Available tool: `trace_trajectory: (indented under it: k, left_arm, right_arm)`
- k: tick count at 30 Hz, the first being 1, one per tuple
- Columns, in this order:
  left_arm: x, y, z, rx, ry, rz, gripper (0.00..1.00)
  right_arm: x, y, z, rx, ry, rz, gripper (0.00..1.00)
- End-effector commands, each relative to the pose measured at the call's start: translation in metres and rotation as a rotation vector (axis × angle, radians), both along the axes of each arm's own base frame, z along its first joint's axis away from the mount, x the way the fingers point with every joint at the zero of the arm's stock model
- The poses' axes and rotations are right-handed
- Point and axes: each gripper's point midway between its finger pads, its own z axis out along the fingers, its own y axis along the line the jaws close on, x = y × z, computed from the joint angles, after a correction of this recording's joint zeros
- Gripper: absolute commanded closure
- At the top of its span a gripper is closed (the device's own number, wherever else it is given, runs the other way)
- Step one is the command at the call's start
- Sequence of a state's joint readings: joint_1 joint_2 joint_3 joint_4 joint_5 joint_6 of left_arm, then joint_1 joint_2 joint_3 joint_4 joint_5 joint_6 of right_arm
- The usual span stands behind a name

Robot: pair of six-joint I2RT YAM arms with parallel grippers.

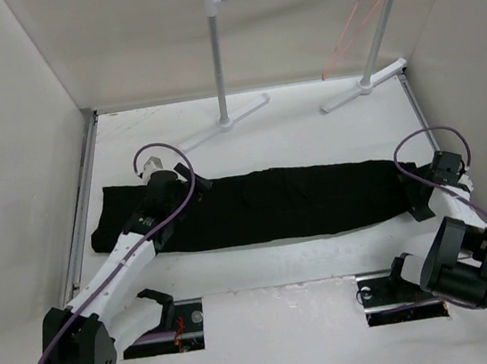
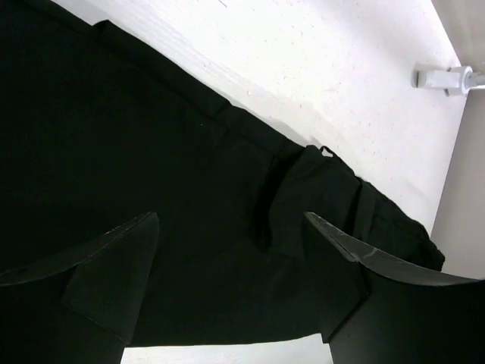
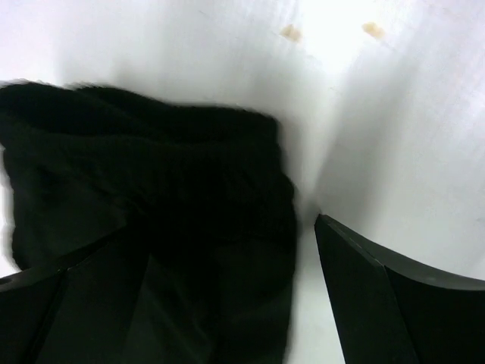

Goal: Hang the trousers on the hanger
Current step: Fold the trousers at the center of the board.

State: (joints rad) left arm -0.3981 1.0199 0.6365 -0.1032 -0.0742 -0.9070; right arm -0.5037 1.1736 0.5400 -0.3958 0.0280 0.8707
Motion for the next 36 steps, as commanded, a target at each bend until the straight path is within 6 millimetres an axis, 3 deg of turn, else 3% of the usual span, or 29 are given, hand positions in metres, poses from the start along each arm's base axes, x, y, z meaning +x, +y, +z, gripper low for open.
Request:
trace_trajectory:
  k: [1, 3, 7, 9, 11, 18, 24, 29, 33, 36]
  left_arm:
    - [0.001, 0.002, 0.013, -0.018, -0.045, -0.008, 0.27]
    - [0.0, 0.002, 0.018, -0.023, -0.057, -0.006, 0.27]
    - [0.0, 0.006, 0.028, -0.019, -0.073, 0.005, 0.27]
    - [0.001, 0.01, 0.034, -0.01, -0.084, 0.01, 0.27]
    - [0.003, 0.013, 0.041, -0.002, -0.09, 0.013, 0.27]
    - [0.014, -0.004, 0.079, -0.001, -0.137, -0.031, 0.27]
    - [0.016, -0.001, 0.14, 0.025, -0.201, -0.045, 0.27]
    - [0.008, 0.024, 0.166, 0.063, -0.228, -0.008, 0.27]
    - [-0.001, 0.055, 0.172, 0.096, -0.233, 0.058, 0.26]
    - [-0.004, 0.072, 0.176, 0.099, -0.231, 0.096, 0.26]
  right_arm:
    - [0.021, 0.0, -0.006, 0.018, -0.058, -0.01, 0.07]
    - [0.022, -0.002, -0.01, 0.015, -0.067, -0.032, 0.15]
    - [0.03, 0.0, -0.018, 0.048, -0.081, -0.049, 0.54]
    - [0.037, -0.001, -0.008, 0.04, -0.123, -0.056, 0.74]
    - [0.043, -0.008, 0.017, -0.009, -0.197, -0.079, 0.8]
    - [0.02, -0.047, 0.159, -0.313, -0.345, -0.153, 0.83]
    - [0.003, -0.047, 0.261, -0.457, -0.491, -0.128, 0.82]
    - [0.014, -0.012, 0.326, -0.496, -0.608, 0.012, 0.82]
    - [0.023, 0.035, 0.352, -0.45, -0.69, 0.129, 0.82]
    - [0.034, 0.076, 0.357, -0.395, -0.71, 0.199, 0.82]
